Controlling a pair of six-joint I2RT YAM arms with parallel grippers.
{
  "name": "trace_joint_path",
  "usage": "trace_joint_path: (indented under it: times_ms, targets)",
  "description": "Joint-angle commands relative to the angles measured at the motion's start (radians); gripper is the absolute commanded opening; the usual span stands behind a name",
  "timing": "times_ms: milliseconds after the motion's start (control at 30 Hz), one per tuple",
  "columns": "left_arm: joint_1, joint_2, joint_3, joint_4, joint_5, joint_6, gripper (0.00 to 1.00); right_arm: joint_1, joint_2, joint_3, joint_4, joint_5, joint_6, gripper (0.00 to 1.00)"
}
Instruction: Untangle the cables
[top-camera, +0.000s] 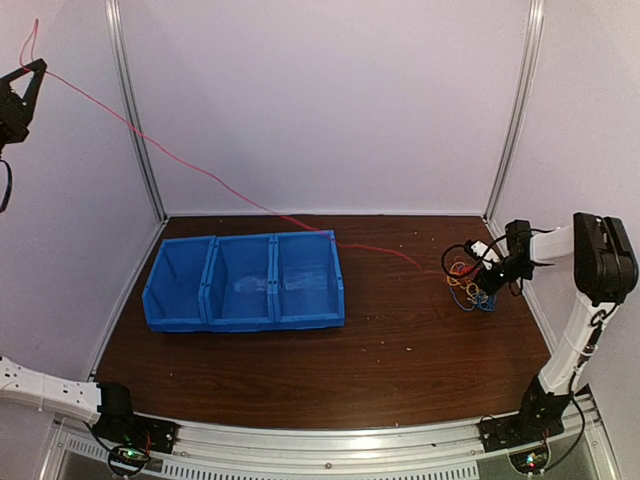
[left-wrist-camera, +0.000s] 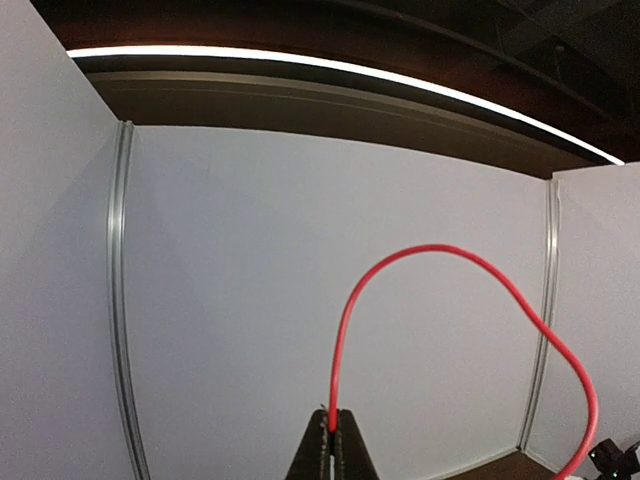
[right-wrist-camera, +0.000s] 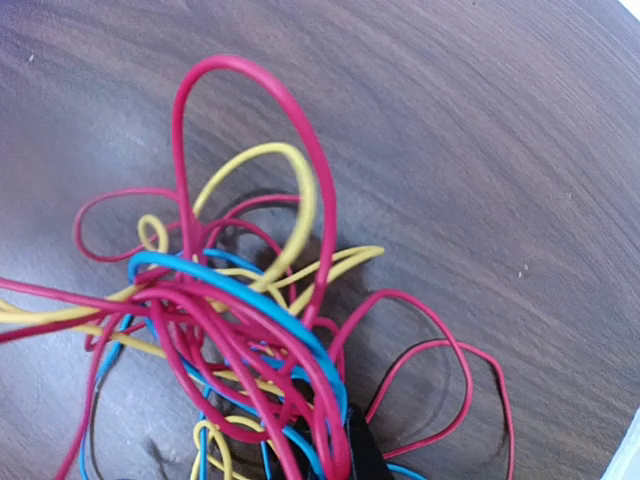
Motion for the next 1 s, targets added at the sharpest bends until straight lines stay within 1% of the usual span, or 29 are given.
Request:
trace_joint_path:
  times_ms: [0, 33, 67, 200, 300, 400, 467, 567, 700, 800, 967]
  targets:
    - [0.007, 0.028, -0.155, -0.01, 0.01, -0.066, 0.0, -0.016, -0.07, -0.055, -0.069, 0.034, -0.026, 0.08]
    - [0.007, 0.035, -0.184, -0.019, 0.018, -0.089, 0.0, -0.015, -0.09, -0.064, -0.085, 0.018, -0.031, 0.12]
    - [0.007, 0.044, -0.218, -0.029, 0.029, -0.109, 0.0, -0.016, -0.112, -0.072, -0.108, 0.001, -0.04, 0.19]
    - [0.007, 0.07, -0.28, -0.067, 0.084, -0.181, 0.0, -0.016, -0.199, -0.08, -0.227, -0.075, -0.08, 0.34]
    - [0.007, 0.091, -0.305, -0.081, 0.126, -0.219, 0.0, -0.013, -0.308, -0.077, -0.317, -0.124, -0.119, 0.47]
    - [0.008, 0.101, -0.331, -0.099, 0.165, -0.263, 0.0, 0.014, -0.412, -0.075, -0.386, -0.16, -0.174, 0.58]
    - [0.007, 0.093, -0.363, -0.112, 0.209, -0.329, 0.0, 0.061, -0.462, -0.076, -0.42, -0.154, -0.19, 0.6]
    - [0.007, 0.082, -0.407, -0.16, 0.288, -0.391, 0.0, 0.145, -0.5, -0.074, -0.464, -0.168, -0.194, 0.61]
    - [0.007, 0.097, -0.471, -0.249, 0.375, -0.468, 0.0, 0.304, -0.503, -0.092, -0.43, -0.163, -0.16, 0.61]
    - [0.007, 0.084, -0.55, -0.253, 0.41, -0.543, 0.0, 0.418, -0.457, -0.11, -0.361, -0.152, -0.128, 0.61]
    - [0.007, 0.014, -0.661, -0.2, 0.407, -0.62, 0.0, 0.559, -0.291, -0.068, -0.293, -0.114, -0.071, 0.61]
